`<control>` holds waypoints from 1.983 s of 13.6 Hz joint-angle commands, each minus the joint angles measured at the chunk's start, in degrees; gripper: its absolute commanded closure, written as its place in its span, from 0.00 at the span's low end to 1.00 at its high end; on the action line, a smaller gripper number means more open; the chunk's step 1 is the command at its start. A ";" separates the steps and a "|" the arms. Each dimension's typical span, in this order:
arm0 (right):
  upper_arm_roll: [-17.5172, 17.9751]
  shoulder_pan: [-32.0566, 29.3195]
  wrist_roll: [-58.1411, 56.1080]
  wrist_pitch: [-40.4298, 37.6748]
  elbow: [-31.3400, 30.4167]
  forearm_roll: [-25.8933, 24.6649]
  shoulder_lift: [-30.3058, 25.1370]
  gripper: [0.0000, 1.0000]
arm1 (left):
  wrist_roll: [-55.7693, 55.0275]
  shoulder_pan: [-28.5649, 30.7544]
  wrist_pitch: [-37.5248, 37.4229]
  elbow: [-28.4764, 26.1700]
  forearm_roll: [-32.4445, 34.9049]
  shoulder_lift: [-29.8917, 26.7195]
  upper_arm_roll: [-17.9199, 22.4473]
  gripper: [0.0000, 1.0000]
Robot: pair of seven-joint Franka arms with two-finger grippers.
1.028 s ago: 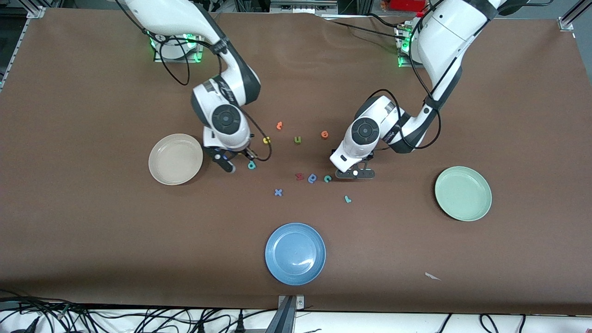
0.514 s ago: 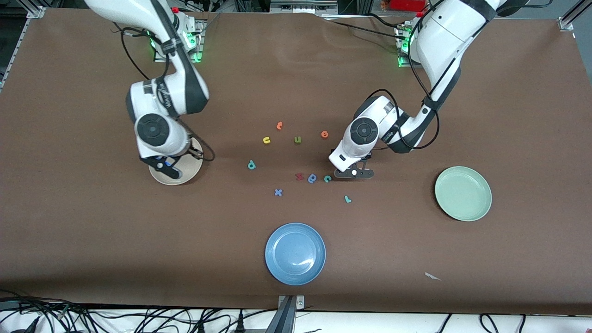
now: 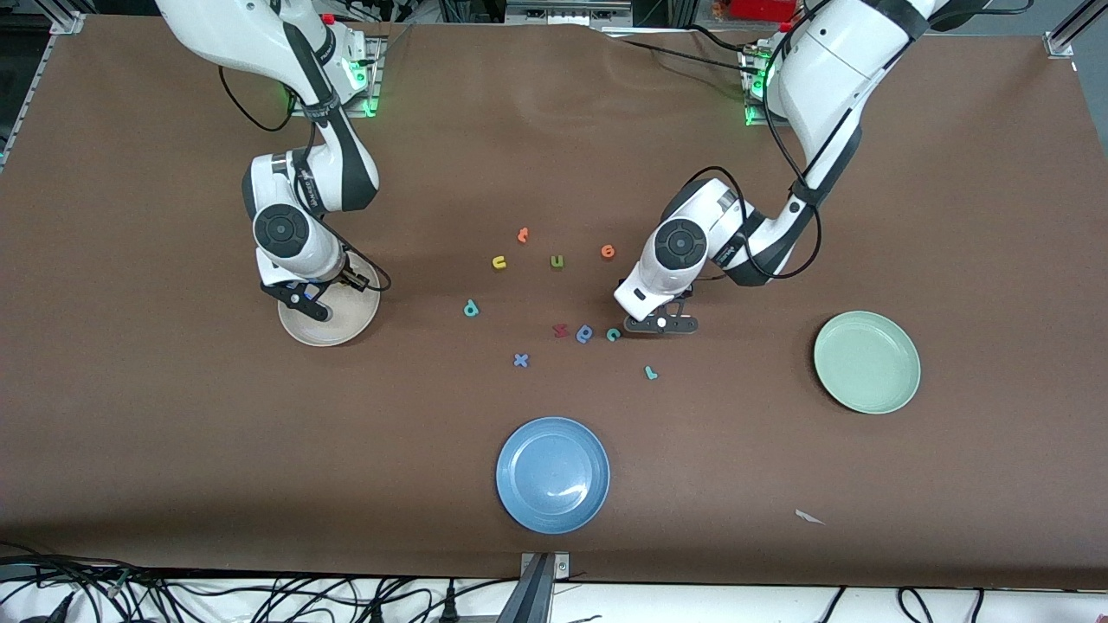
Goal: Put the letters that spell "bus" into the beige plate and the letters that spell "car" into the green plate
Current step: 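Carry the yellow S to the cream plate with the right gripper and release, then carry the yellow O to the green plate with the left gripper and release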
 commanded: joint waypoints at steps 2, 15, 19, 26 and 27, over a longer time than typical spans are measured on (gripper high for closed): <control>0.10 0.22 -0.09 -9.76 5.59 0.75 -4.62 0.00 | 0.42 0.14 0.18 0.29 1.44 1.15 0.22 0.72; 5.02 9.53 19.93 -0.31 27.94 10.15 16.55 0.38 | 10.07 6.54 -6.74 3.62 0.91 -2.01 0.04 0.79; 6.34 10.06 22.32 2.33 26.98 9.98 17.79 0.38 | 17.87 11.19 -12.21 6.71 1.88 -3.59 0.48 0.81; 6.51 10.15 21.53 3.21 24.43 9.98 17.70 0.39 | 32.06 23.06 -13.00 6.88 5.20 -4.92 2.06 0.81; 6.51 10.15 21.45 3.30 24.43 9.98 17.70 0.39 | 32.15 24.56 -13.00 7.14 5.74 -4.92 1.98 0.81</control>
